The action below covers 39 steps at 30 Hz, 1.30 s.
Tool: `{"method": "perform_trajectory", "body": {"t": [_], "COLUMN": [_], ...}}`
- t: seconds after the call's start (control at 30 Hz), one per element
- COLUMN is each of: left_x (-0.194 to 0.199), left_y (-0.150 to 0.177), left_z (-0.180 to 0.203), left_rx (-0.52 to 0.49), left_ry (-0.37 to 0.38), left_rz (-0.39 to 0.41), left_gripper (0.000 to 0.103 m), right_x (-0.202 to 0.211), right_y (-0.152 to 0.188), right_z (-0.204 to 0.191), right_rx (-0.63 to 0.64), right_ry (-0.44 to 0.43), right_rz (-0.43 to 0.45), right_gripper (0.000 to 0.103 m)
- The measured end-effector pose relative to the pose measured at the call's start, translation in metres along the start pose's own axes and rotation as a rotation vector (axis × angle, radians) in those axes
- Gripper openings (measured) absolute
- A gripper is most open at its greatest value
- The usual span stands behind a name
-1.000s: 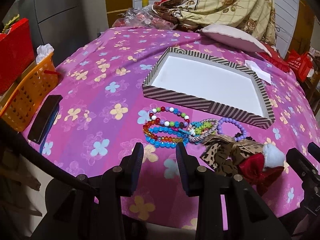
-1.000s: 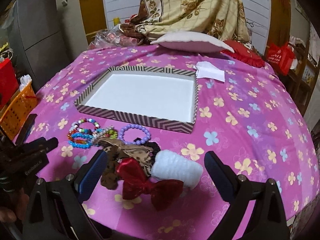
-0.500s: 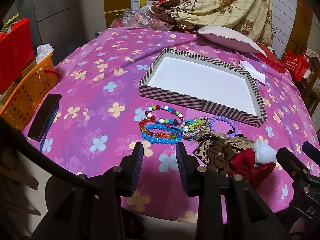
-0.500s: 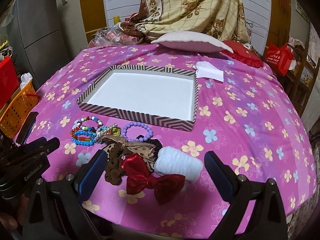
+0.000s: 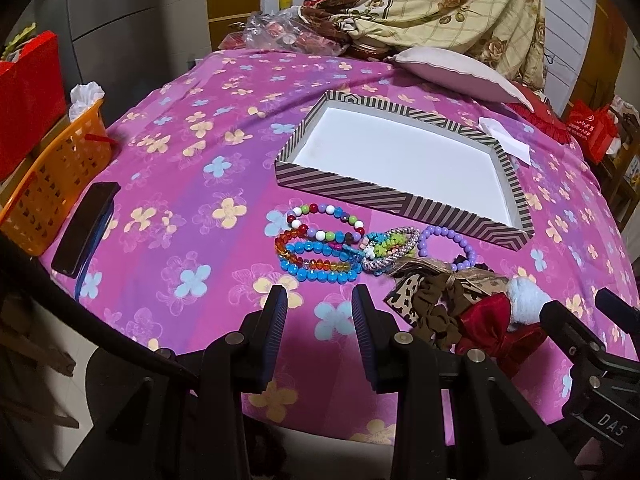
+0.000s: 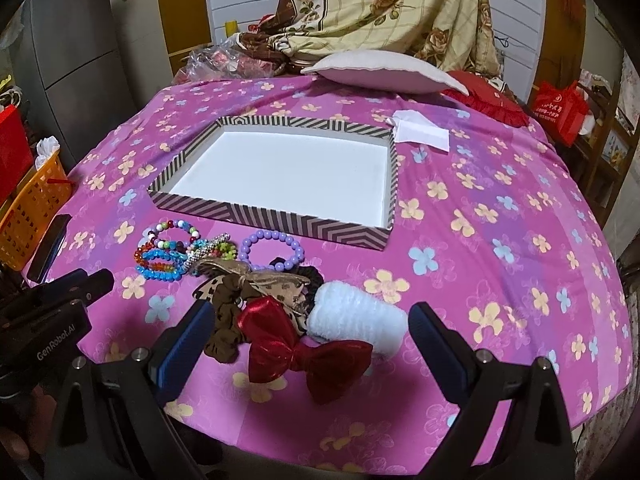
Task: Organize jewelry
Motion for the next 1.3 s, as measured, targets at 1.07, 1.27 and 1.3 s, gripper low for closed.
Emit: {"method": "perform_trajectory", "body": {"t": [1.07,1.27,1.3], "left_x": [-0.0058,-0.0072,-0.0076], "left_y": [0.0020,0.0040,0.0042], "left_z": [-0.0022,-0.0016,-0.0020], "left_rx": [-0.005,-0.007,-0.006], "left_ry": [0.008,0.003,0.003], "left_rz": [-0.018,-0.022,-0.023], "left_gripper": [0.049,0.048,0.049], "right_x": [-0.0080,-0.0081,-0.0082], "right_y": [0.0057,0.0059,0.0061], "right_z": [-0.0007,0.0001,0.0002], "right_rx": [-0.003,-0.005,-0.005], "right_ry": [-0.021,-0.022,-0.022], "right_rz": [-0.027,-0.026,-0.026], "right_gripper": [0.100,0.100,0.100]}}
Point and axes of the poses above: each gripper's, at about its wrist camera, not at the fingertips, and x roughly against the way its jaws point, z to its right, y to its underside, the point moved 4 cm from there along -x, roughly the way its jaws point, and after that the axes turned 7 degrees about y, right-handed, at the moved point
